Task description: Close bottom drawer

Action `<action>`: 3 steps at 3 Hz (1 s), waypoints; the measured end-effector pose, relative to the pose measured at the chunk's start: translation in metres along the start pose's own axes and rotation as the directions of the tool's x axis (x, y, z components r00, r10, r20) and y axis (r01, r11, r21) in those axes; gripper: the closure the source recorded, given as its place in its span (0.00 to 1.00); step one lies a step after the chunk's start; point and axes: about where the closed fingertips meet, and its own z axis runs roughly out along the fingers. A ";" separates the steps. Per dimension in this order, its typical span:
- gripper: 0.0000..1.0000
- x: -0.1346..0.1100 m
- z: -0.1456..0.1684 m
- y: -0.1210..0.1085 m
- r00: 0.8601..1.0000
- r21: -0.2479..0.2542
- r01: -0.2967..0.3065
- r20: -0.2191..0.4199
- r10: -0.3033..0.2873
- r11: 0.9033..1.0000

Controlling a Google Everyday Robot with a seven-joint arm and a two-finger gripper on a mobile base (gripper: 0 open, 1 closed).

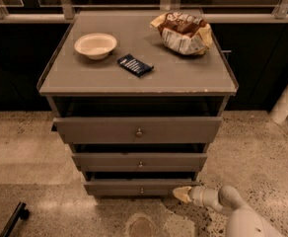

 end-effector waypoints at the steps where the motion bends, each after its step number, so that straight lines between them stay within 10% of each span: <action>1: 1.00 -0.009 0.011 -0.008 1.000 -0.003 0.017 0.006 -0.017 1.000; 3: 1.00 -0.018 0.021 -0.011 0.999 -0.005 0.043 0.015 -0.043 0.999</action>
Offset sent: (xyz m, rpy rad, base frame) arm 0.0551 0.0119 0.0026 -0.0108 -0.0810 0.0222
